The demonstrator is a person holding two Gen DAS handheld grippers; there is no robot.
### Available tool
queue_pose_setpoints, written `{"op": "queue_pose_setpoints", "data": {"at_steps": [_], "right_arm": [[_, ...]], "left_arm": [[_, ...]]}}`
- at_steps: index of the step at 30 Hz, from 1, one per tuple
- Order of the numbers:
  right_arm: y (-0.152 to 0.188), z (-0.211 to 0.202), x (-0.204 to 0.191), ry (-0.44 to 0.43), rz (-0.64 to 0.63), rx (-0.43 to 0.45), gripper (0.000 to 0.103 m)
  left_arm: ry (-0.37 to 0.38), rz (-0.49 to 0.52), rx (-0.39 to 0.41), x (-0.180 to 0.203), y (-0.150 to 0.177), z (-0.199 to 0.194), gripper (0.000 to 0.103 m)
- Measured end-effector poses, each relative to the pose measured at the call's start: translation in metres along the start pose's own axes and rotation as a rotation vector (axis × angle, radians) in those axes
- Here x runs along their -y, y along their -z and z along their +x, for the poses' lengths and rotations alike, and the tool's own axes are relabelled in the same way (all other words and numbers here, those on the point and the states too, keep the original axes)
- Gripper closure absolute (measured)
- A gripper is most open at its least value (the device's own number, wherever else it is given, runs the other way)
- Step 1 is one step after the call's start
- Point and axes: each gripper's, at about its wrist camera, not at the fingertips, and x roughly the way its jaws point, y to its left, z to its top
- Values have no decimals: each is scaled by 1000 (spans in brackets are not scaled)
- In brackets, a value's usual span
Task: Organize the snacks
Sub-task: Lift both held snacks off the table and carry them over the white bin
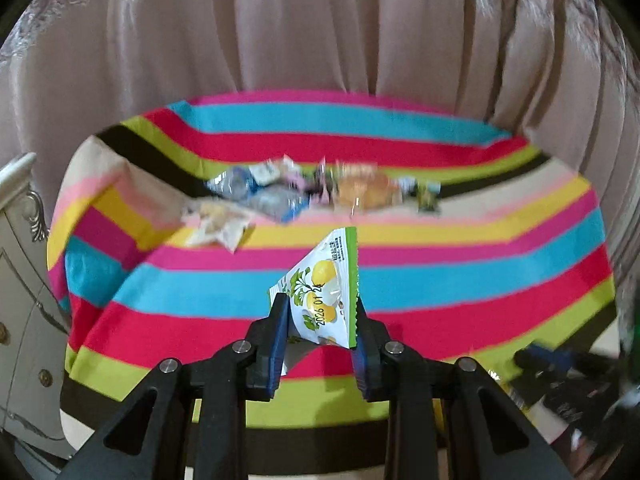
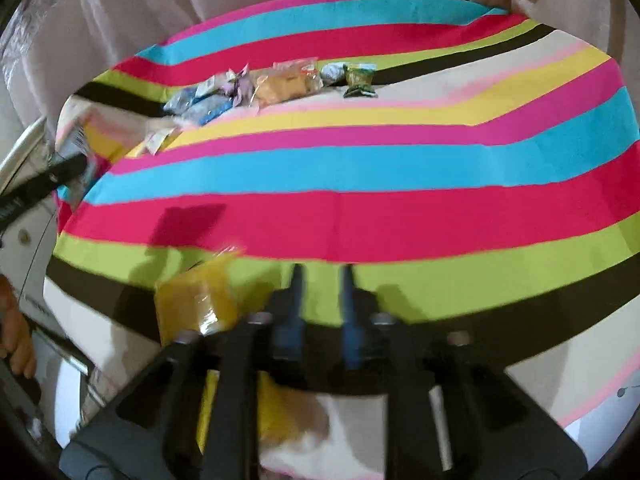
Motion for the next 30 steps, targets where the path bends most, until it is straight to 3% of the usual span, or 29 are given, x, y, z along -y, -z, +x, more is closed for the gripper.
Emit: {"op": "queue_pose_setpoints", "data": {"at_steps": [1,2,5,7,9,10,11,12,14,16,19,24,26,30], "right_arm": [[1,-6,1,-21,-1,6,29],[3,-15,-1,-52,2,26,18],[16,-40,-21,-124,-47,81,5],[29,-29,-53,-77,-205,22,3],[48,-7,-79,12,-356,-50,3],[55,8,-88,66,-415,-73,11],[58,14,-91,64,-428,-71,41],[55,13,-88,12,-390,-55,49],[41,11,-80,-25,-319,-56,53],[27,-14,-81,32,-313,51,53],[-4,-81,-75,-2,-212,260,53],[-32,-207,-89,58,-201,641,53],[-32,-246,-92,78,-197,750,53],[-17,-305,-96,83,-192,882,53]], "left_arm": [[3,4,-5,-2,3,2,74],[7,4,-12,-5,7,4,74],[24,-25,-28,-15,14,6,74],[31,-33,-36,-16,18,7,74],[34,-26,-33,-13,20,0,74],[34,-19,-29,-13,19,-2,74],[30,-10,-19,-12,18,-7,74],[16,8,-1,-10,14,-15,74],[-2,31,35,-6,7,-31,74],[-29,40,94,-3,-6,-53,74],[-51,42,195,2,-28,-92,74],[-55,59,378,18,-61,-164,74],[-40,65,436,25,-69,-192,74],[-30,87,516,38,-75,-232,74]]}}
